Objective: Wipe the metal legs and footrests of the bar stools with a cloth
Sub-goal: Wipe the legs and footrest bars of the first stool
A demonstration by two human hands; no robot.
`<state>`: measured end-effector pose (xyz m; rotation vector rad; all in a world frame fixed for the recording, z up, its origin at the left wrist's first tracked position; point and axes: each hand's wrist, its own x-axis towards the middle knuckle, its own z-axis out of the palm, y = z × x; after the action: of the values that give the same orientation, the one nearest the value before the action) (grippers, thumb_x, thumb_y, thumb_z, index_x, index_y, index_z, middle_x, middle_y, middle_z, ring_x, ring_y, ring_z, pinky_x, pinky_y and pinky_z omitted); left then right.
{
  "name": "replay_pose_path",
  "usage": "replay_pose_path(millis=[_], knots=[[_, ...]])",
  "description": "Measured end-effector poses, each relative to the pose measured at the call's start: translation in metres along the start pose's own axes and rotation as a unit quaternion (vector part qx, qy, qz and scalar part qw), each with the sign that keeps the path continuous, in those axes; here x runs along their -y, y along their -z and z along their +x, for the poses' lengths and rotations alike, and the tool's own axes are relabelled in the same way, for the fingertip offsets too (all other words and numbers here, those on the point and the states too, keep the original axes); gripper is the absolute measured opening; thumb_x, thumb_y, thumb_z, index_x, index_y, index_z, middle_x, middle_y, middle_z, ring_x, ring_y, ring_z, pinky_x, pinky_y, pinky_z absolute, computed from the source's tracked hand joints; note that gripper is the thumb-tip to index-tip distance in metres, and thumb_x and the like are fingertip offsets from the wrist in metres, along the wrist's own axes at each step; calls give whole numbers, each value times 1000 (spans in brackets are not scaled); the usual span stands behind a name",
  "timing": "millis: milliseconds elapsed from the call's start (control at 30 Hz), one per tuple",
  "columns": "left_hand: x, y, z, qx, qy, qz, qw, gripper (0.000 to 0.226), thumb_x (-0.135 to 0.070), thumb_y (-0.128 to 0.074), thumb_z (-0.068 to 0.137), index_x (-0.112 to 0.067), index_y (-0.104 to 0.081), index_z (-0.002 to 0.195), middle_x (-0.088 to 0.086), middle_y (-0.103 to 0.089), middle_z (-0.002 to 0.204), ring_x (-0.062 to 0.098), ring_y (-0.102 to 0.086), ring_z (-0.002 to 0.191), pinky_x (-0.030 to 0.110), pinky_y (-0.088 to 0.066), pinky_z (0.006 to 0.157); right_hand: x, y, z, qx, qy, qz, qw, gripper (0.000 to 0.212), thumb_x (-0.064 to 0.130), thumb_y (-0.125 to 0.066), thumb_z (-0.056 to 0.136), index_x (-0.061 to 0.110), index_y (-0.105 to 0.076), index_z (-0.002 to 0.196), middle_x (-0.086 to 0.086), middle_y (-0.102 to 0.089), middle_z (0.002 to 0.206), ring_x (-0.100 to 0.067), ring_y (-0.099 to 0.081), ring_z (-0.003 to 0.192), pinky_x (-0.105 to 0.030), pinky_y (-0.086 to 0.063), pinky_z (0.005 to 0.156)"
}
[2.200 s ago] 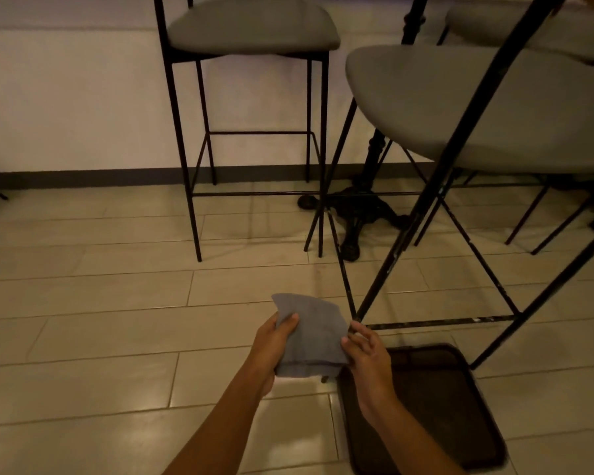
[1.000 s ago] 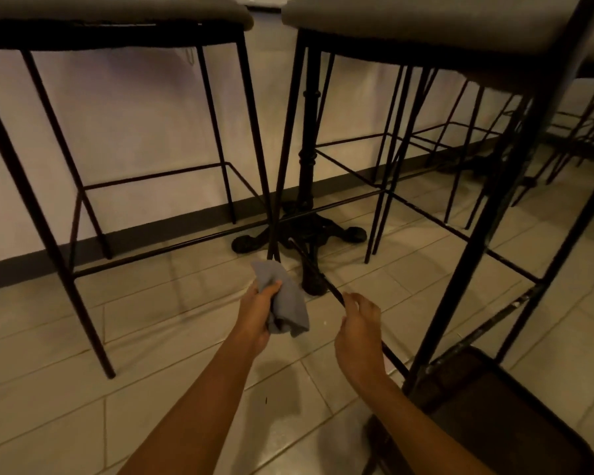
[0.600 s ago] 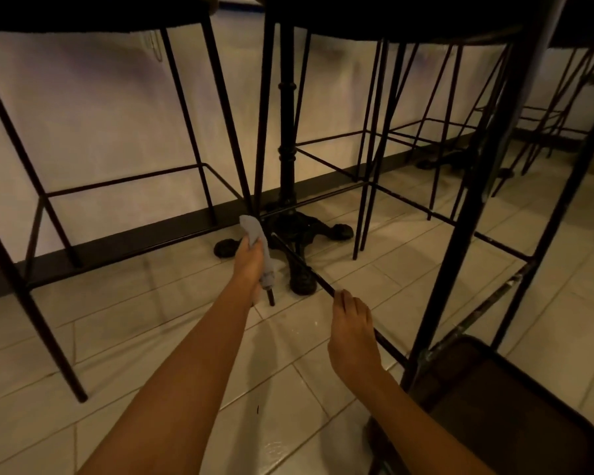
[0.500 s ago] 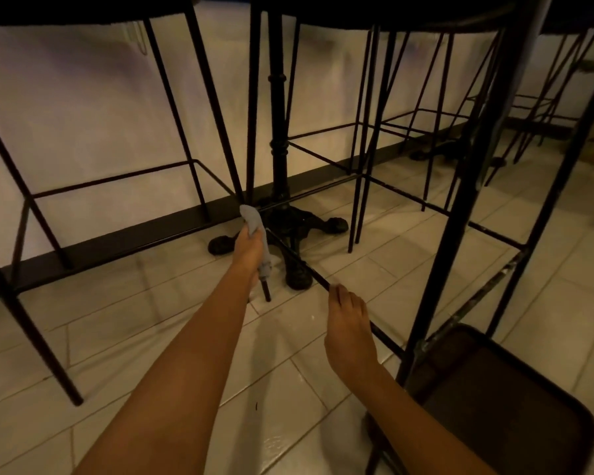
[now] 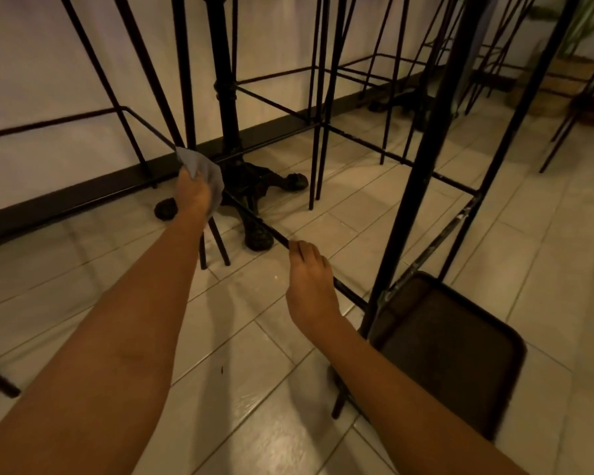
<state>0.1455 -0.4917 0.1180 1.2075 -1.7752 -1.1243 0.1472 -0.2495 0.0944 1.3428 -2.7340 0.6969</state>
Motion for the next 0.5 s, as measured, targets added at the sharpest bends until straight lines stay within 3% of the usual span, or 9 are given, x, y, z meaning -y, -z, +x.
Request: replay_pose_path(millis=[67,100,167,267,500], knots=[[0,-7,-3,54,19,53,997,19,-22,-33,100,-18,-50,106,10,-55,106,20,-52,78,26,-44,69,1,1,-2,-3,0,-7,1000,65,-8,-47,80,0,-25,141,-16,-33,143,-29,-29,134,-41,-24,113],[0,-11,-5,87,23,72,993,22,-25,-35,99,-16,-49,114,14,-59,107,27,-57,80,35,-48,73,2,1,-1,-1,3,-10,1000,66,-7,-47,80,0,-23,142,-15,-31,144,-28,-27,136,-41,-23,114],[6,-20,3,138,29,101,985,37,-24,-37,98,-9,-41,132,22,-53,126,40,-55,108,47,-45,94,3,2,-2,18,5,-29,999,71,-4,-51,80,1,-18,143,-14,-26,147,-27,-23,138,-42,-20,115],[7,-24,7,136,-2,155,979,40,-15,-37,98,0,-39,135,24,-37,141,41,-39,127,45,-33,107,3,4,-1,24,-4,-25,999,72,-1,-52,81,3,-17,144,-12,-23,149,-25,-20,139,-42,-18,116],[7,-22,16,142,-27,188,971,37,-8,-34,98,5,-42,132,24,-36,141,42,-39,125,42,-32,106,3,3,0,21,-9,-14,1000,72,-1,-51,82,5,-16,144,-12,-23,149,-24,-20,139,-41,-17,116]])
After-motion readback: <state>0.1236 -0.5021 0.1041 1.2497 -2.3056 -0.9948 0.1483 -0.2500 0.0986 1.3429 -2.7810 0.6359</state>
